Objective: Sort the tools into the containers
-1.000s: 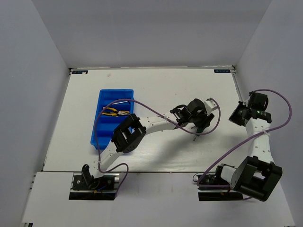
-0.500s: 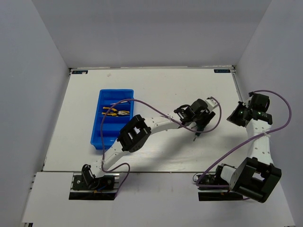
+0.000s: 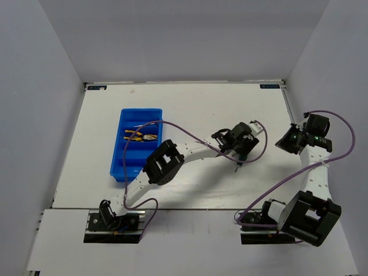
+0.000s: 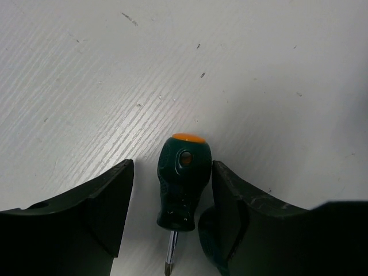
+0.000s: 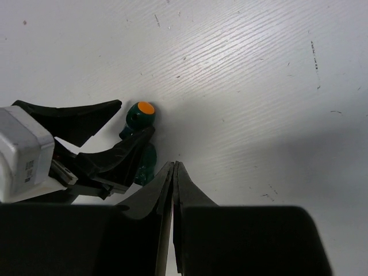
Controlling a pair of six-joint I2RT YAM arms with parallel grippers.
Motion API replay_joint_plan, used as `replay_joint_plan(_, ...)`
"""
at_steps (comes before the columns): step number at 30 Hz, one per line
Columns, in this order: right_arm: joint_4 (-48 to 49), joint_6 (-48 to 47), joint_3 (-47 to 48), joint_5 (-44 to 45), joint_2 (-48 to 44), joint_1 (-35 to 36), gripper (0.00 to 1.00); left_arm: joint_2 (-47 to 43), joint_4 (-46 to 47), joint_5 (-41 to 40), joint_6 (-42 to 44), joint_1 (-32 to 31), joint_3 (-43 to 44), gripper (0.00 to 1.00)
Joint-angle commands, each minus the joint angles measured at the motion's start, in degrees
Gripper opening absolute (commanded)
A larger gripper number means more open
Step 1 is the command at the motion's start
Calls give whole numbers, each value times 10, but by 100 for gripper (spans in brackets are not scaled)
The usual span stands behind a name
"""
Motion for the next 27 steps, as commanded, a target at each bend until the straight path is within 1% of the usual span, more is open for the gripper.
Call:
replay_joint_plan(1,3,7,-1,-16,-10,-7,8,15,-17,-12,9,-3,14,67)
replay_joint_plan(7,3,9,-1,-22,-11,-10,8,28,-29,-6,9,-3,19,67)
replay_joint_plan(8,3,9,-1,-23,-11,-12,9,28,-36,-6,9,-3,19,67)
replay_joint_plan(10,3,9,-1,-25,-11,-12,9,28,-36,-12,9,-3,19,64)
replay_joint_plan(14,4,7,-1,-29,-13,-12,9,10,-19,-34,9,-3,-30,43)
replay_joint_plan(15,1,3,-1,-35,-13,-12,21,-3,-19,-34,9,-3,-35,29)
replay_joint_plan(16,5,-4,-1,-38,-12,-12,29,-10,-13,-47,9,-3,-43,21)
replay_joint_plan(17,5,-5,-1,-42,-13,-12,37,-19,-3,-53,9,-3,-49,8)
replay_joint_plan(18,5,-7,-2,-50,-13,-12,46,-29,3,-58,9,-3,-55,3)
replay_joint_plan(19,7,-13,-3,-51,-14,-12,61,-52,8,-73,9,-3,-63,0)
replay_joint_plan(20,7,-18,-4,-60,-15,-12,65,-63,20,-78,9,-3,-63,0)
replay_joint_plan(21,7,-19,-5,-69,-14,-10,68,-74,20,-78,9,4,-63,0)
replay_joint_plan(22,6,-25,-5,-75,-14,-11,68,-85,28,-89,9,9,-63,0)
replay_joint_plan(23,7,-30,-5,-88,-15,-10,61,-98,28,-97,9,9,-69,0)
replay_joint_plan(24,6,-33,-8,-96,-16,-11,47,-125,42,-105,9,9,-77,0)
replay_joint_plan(25,6,-40,-9,-107,-17,-11,5,-142,50,-112,9,9,-91,0)
replay_joint_plan(26,8,-43,-10,-111,-18,-10,0,-157,57,-118,19,15,-101,0)
replay_joint_plan(27,7,-47,-11,-118,-20,-10,0,-191,63,-118,19,15,-111,0)
